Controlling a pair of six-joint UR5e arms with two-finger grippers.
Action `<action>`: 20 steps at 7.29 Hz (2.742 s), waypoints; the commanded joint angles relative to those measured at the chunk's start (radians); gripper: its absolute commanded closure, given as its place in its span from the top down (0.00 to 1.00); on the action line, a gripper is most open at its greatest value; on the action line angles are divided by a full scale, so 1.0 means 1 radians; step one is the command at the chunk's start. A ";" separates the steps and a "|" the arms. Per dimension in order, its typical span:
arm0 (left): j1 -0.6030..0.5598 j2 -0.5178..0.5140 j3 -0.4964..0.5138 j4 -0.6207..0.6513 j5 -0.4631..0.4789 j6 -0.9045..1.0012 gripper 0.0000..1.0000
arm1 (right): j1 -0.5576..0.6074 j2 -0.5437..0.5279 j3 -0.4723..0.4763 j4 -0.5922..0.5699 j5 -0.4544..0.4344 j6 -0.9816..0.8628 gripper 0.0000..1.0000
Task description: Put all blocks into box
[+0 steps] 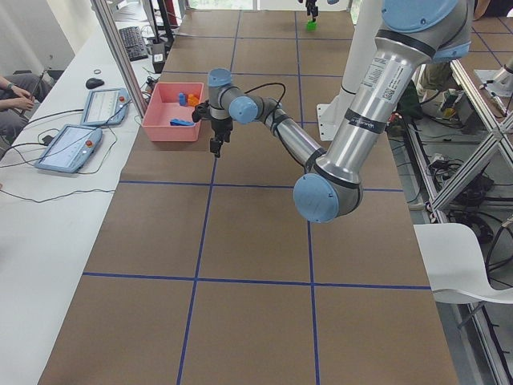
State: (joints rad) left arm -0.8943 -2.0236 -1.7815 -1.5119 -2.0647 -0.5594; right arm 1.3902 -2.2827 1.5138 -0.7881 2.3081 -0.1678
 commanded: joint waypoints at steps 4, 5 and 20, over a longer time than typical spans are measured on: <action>0.001 0.000 -0.006 0.001 -0.005 -0.005 1.00 | -0.017 0.045 -0.030 -0.002 0.108 0.059 0.63; 0.001 0.000 -0.007 -0.001 -0.005 -0.005 1.00 | -0.028 0.058 -0.032 -0.003 0.108 0.056 0.63; 0.001 0.002 -0.012 0.001 -0.015 -0.005 1.00 | -0.008 0.071 0.035 -0.008 -0.032 0.045 0.00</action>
State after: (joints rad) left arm -0.8928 -2.0219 -1.7931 -1.5110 -2.0791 -0.5645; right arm 1.3481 -2.2162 1.5071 -0.7870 2.2756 -0.1258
